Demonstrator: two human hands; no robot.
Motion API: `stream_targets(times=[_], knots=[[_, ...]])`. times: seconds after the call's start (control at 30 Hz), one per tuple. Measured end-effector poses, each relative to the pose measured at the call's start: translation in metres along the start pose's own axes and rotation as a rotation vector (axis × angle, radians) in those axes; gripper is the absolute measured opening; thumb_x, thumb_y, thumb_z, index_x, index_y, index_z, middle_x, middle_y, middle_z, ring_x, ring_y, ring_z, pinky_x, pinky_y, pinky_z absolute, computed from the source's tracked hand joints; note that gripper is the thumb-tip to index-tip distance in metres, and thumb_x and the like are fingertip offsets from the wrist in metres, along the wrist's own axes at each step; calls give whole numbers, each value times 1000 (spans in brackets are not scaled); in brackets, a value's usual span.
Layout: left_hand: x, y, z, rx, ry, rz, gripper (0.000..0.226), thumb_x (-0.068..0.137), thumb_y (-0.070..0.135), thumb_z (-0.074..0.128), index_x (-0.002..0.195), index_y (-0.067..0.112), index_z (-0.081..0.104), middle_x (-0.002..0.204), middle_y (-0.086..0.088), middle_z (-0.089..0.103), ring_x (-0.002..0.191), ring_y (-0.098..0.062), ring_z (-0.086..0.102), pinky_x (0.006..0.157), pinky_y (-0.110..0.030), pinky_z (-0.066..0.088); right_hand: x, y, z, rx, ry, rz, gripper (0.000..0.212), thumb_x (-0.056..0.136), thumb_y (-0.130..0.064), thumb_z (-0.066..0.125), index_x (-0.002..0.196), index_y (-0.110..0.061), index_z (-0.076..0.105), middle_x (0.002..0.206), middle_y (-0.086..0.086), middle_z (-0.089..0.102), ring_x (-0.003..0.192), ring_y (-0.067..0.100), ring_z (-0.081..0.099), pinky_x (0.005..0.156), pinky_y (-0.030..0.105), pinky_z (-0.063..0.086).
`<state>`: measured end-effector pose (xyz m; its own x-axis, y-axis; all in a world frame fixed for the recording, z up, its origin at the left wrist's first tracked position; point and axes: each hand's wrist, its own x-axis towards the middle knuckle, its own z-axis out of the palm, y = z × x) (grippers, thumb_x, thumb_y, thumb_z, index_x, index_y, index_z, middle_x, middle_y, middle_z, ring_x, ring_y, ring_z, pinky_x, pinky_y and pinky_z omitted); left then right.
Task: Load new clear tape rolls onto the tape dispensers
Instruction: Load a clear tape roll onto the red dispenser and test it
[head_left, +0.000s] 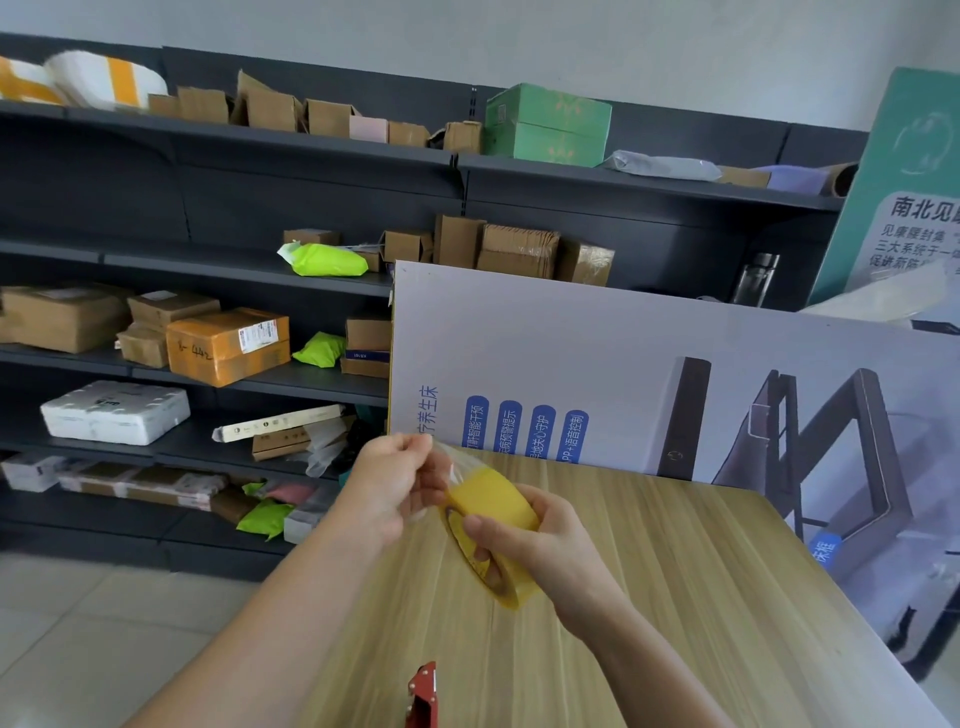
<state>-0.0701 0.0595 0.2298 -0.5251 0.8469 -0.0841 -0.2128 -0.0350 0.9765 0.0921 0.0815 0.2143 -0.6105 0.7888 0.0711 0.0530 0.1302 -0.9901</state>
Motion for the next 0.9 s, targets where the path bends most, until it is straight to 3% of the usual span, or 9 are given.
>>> stream_targets(times=[0.1, 0.23, 0.33, 0.43, 0.5, 0.6, 0.67, 0.73, 0.9], knots=[[6, -8, -7, -220, -33, -177, 22, 98, 7, 45, 80, 1, 56, 49, -4, 61, 38, -9, 54, 35, -19, 45, 1, 2, -3, -18, 3, 12, 25, 79, -17, 78, 98, -7, 66, 68, 3, 68, 58, 8, 64, 56, 21, 52], [9, -17, -10, -267, -80, -222, 18, 98, 3, 42, 91, 11, 57, 56, -6, 64, 43, -13, 57, 39, -22, 46, 1, 9, -6, -35, 15, 25, 19, 80, -15, 77, 96, -11, 66, 68, 0, 69, 58, 7, 65, 56, 19, 53], [5, -22, -11, -254, -79, -221, 25, 96, 7, 39, 85, 11, 60, 60, -7, 62, 52, -17, 56, 50, -28, 43, 3, 16, -5, -158, 1, -8, 20, 78, -21, 79, 93, -17, 67, 73, 6, 70, 63, 10, 65, 62, 26, 55], [3, -29, -11, -189, -34, -231, 31, 94, 27, 41, 78, 9, 60, 70, -9, 61, 63, -21, 53, 59, -33, 40, 7, 30, -4, -391, 20, -52, 31, 70, -37, 79, 93, -20, 67, 76, 6, 66, 62, 12, 57, 59, 35, 51], [1, -35, -13, -78, -13, -214, 40, 89, 50, 52, 74, 13, 57, 70, -4, 60, 67, -20, 54, 59, -33, 41, 7, 41, -3, -533, 32, -66, 43, 65, -51, 74, 97, -23, 65, 81, 5, 65, 65, 13, 57, 60, 39, 51], [-9, -48, -15, 149, -46, -198, 57, 62, 65, 68, 90, 16, 59, 90, -2, 64, 86, -20, 58, 64, -34, 49, 4, 52, -2, -753, 28, -127, 45, 70, -54, 71, 101, -23, 63, 85, -2, 65, 74, 15, 60, 66, 37, 52], [-16, -57, -15, 237, -93, -256, 62, 58, 58, 75, 102, 17, 59, 100, -4, 66, 89, -21, 60, 62, -33, 51, 2, 57, 1, -888, -4, -202, 43, 75, -54, 69, 105, -24, 60, 89, -6, 65, 79, 14, 59, 66, 29, 48], [-20, -69, -18, 255, -116, -317, 56, 64, 43, 81, 108, 15, 60, 94, -6, 70, 80, -22, 62, 59, -32, 49, 1, 66, 5, -974, -38, -263, 42, 77, -54, 67, 108, -26, 60, 93, -8, 66, 84, 12, 59, 67, 25, 43], [-17, -100, -44, 213, -48, -408, 36, 70, 23, 82, 101, 17, 63, 82, -6, 71, 66, -19, 62, 58, -30, 50, 0, 97, 24, -1026, -132, -285, 42, 77, -52, 68, 108, -23, 61, 94, -5, 67, 91, 15, 59, 72, 23, 34]])
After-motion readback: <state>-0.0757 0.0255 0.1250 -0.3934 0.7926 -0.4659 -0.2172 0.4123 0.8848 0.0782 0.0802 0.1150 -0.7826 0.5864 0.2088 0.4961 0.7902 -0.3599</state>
